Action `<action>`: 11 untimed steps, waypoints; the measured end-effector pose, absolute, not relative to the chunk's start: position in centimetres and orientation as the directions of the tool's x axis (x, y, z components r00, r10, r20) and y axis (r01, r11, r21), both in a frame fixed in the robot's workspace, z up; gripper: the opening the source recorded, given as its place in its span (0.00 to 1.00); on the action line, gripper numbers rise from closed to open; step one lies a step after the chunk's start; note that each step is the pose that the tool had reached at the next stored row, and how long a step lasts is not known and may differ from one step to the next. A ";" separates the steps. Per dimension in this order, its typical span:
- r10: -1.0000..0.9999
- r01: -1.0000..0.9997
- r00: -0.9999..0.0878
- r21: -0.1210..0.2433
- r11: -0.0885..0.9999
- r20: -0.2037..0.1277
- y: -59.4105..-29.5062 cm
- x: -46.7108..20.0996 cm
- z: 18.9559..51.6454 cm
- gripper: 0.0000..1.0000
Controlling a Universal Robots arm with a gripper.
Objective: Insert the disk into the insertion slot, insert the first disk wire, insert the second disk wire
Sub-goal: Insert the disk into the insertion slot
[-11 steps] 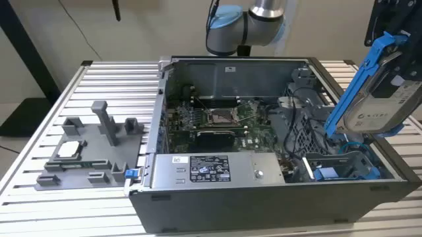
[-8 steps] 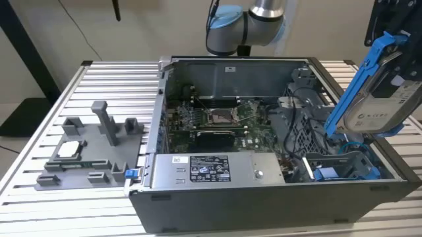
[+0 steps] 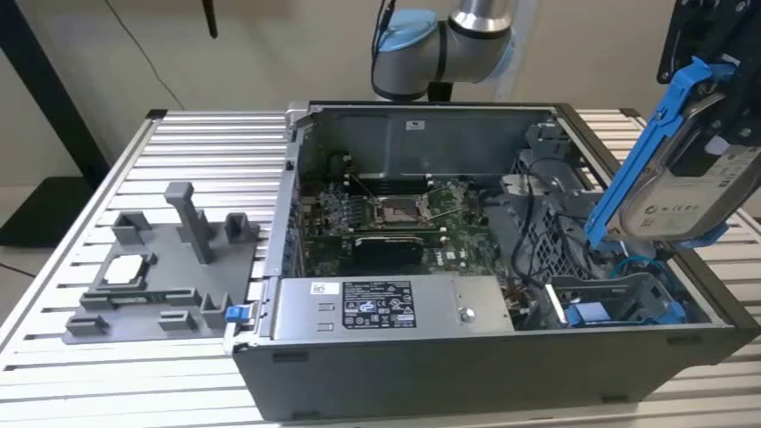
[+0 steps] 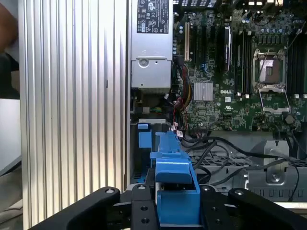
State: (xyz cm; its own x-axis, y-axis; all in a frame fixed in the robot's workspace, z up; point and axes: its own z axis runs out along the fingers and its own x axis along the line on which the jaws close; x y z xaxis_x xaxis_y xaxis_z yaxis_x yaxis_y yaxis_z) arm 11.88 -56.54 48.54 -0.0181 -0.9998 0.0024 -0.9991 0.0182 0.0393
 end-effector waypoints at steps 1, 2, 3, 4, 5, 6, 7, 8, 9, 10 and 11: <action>-1.000 -0.999 -0.018 0.039 0.018 0.002 -56.5 11.9 48.5 0.00; -1.000 -0.999 -0.018 0.039 0.018 0.001 -56.5 11.9 48.5 0.00; -1.000 -0.999 -0.018 0.039 0.018 0.000 -56.6 11.9 48.4 0.00; -1.000 -0.999 -0.018 0.039 0.018 -0.001 -56.6 11.9 48.3 0.00; -1.000 -0.999 -0.018 0.039 0.018 -0.001 -56.5 11.9 48.1 0.00; -1.000 -0.999 -0.018 0.039 0.018 -0.001 -56.6 11.9 48.0 0.00; -1.000 -0.999 -0.018 0.039 0.018 -0.001 -56.6 12.0 47.8 0.00; -1.000 -0.999 -0.018 0.039 0.018 -0.001 -56.6 12.0 47.7 0.00; -1.000 -0.999 -0.018 0.039 0.018 -0.002 -56.6 12.0 47.6 0.00; -1.000 -0.999 -0.018 0.039 0.018 -0.002 -56.6 12.0 47.4 0.00; -1.000 -0.999 -0.018 0.039 0.018 -0.002 -56.7 12.0 47.3 0.00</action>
State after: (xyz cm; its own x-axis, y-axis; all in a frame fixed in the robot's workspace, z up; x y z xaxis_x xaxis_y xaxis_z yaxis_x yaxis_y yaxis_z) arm 12.03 -56.70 47.32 -0.0182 -0.9998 -0.0016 -0.9991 0.0181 0.0395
